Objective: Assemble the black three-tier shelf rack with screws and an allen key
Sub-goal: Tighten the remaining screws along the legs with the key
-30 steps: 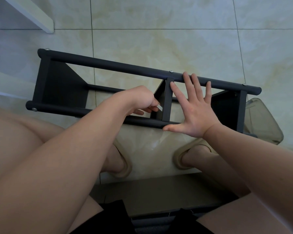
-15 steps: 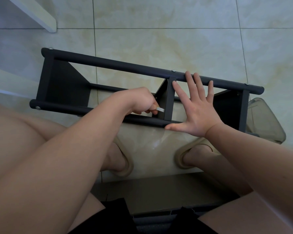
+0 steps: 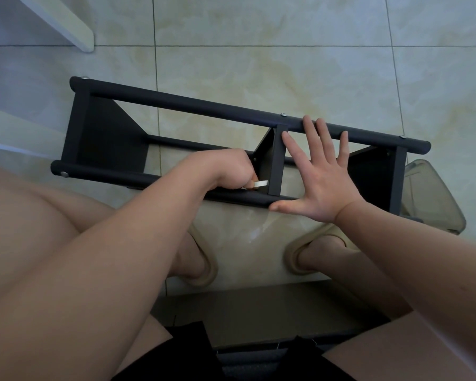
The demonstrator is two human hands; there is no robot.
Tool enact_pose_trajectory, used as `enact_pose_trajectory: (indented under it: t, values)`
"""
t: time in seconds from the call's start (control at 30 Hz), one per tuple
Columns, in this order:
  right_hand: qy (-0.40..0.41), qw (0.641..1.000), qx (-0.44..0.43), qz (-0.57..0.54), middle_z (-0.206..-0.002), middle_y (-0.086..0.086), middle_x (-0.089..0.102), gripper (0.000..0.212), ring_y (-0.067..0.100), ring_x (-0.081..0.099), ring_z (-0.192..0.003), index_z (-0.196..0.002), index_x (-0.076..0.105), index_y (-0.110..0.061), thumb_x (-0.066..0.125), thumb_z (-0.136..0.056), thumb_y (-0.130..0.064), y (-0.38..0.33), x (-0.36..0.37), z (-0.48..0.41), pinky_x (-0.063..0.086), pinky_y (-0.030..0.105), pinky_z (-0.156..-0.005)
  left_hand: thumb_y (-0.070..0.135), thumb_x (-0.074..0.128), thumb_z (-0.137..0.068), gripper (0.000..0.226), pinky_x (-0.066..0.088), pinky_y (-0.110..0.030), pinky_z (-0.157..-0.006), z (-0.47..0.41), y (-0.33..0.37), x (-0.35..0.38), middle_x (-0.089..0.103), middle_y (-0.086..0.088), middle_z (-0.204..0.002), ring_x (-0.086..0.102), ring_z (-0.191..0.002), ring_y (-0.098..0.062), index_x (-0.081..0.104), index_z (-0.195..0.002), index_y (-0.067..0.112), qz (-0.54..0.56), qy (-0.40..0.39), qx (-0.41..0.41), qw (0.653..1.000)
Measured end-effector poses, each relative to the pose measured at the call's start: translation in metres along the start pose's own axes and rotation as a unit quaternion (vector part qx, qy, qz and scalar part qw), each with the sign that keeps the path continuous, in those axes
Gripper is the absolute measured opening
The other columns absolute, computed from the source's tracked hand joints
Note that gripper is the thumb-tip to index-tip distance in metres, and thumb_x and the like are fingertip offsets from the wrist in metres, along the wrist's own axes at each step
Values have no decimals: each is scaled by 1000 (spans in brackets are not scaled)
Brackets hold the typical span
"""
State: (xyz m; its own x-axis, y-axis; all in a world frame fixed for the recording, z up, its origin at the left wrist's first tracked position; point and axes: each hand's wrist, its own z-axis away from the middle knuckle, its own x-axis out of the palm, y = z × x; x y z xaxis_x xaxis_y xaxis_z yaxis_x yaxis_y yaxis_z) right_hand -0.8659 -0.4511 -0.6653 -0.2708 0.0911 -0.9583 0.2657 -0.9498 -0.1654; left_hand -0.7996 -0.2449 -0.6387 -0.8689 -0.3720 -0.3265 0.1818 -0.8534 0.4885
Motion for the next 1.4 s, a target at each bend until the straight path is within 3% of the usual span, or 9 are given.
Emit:
enact_pose_trajectory:
  t: [0.1,0.23,0.33,0.47,0.63,0.73,0.97,1.2,1.4]
  values:
    - [-2,1000,2,5,-170,15,-8,127,36,-13,-156,-164,7,-27,35,-65,-101,0,1,0,-9,68,-118,11,61,-95,15,45,-32,-85,-1,-2,2,61,6,-81,56,-89,-20,74,-101,16,-1,-5,0,1000]
    - [-1,1000,2,4,-170,14,-9,127,35,-13,-156,-164,7,-27,35,-64,-102,1,1,-1,-9,69,-118,10,64,-89,21,44,-27,-71,-4,-6,-2,64,11,-78,60,-85,-16,70,-76,26,3,42,8,999]
    - [2,1000,0,4,-170,14,-9,127,35,-13,-156,-164,7,-27,36,-65,-101,1,1,-1,-9,69,-118,12,64,-88,25,42,-26,-65,-5,-8,-7,66,12,-82,60,-81,-12,69,-71,30,-24,74,14,997]
    - [0,1000,0,4,-170,15,-8,127,36,-12,-156,-164,8,-27,35,-65,-101,1,1,0,-8,70,-118,15,58,-88,28,41,-27,-67,-8,-4,-5,62,15,-83,57,-82,-7,65,-68,33,15,88,42,995]
    - [-3,1000,0,6,-170,15,-9,126,36,-12,-156,-164,8,-27,34,-65,-102,1,0,-1,-8,69,-118,22,68,-89,13,50,-30,-77,-13,0,3,68,4,-85,62,-82,-11,70,-76,23,195,70,48,977]
    - [-4,1000,0,3,-170,15,-8,126,36,-12,-156,-164,8,-27,33,-65,-102,2,-1,-2,-8,69,-118,22,67,-92,9,53,-30,-75,-16,0,7,69,2,-82,68,-79,-10,66,-83,22,266,68,14,962]
    - [-2,1000,0,7,-170,15,-7,126,36,-11,-156,-164,8,-27,32,-65,-102,2,0,-1,-8,69,-118,17,69,-90,4,47,-21,-59,-17,1,8,72,2,-79,65,-66,-9,68,-92,20,303,154,-18,940]
    - [0,1000,-1,5,-170,15,-9,126,36,-12,-156,-164,7,-27,31,-66,-103,1,1,0,-9,69,-118,22,65,-94,2,50,-25,-69,-15,8,8,74,7,-74,69,-73,-10,67,-93,22,346,157,-26,925]
    - [1,1000,-2,5,-170,15,-8,126,37,-11,-156,-164,8,-27,32,-66,-102,1,1,0,-8,69,-118,22,61,-96,7,51,-27,-75,-14,11,7,75,4,-81,69,-74,-10,66,-99,18,352,133,-43,926]
